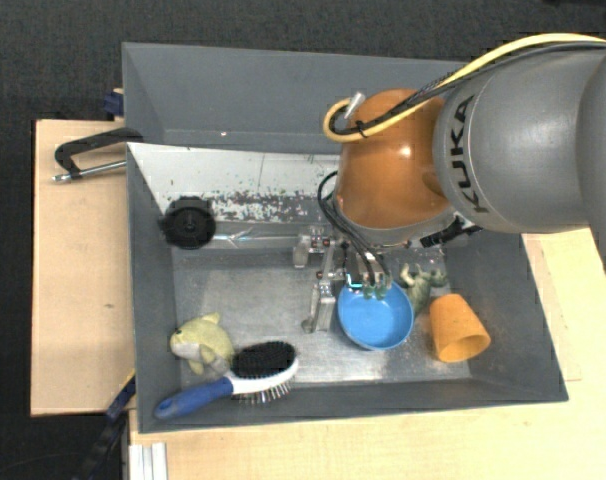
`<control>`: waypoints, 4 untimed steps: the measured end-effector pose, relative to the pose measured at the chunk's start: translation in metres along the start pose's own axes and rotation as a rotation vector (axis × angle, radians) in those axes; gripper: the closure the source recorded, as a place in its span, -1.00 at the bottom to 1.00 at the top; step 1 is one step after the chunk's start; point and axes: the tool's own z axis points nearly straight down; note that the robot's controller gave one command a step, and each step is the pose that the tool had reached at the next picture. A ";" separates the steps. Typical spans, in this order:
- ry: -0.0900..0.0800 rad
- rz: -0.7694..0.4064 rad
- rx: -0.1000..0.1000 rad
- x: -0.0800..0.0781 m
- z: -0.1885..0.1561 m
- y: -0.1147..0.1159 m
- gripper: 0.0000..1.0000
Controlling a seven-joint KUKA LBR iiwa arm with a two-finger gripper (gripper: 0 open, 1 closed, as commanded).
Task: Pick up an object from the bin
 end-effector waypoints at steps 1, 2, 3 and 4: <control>-0.004 -0.172 0.003 0.035 0.023 -0.056 -1.00; -0.011 -0.443 0.001 0.022 0.045 -0.045 -1.00; -0.016 -0.642 0.004 -0.013 0.037 -0.050 -1.00; -0.007 -1.371 0.004 -0.010 0.082 -0.057 -1.00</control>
Offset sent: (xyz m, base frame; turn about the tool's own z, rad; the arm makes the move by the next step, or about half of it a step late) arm -0.0350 -0.0553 -0.0230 -0.1747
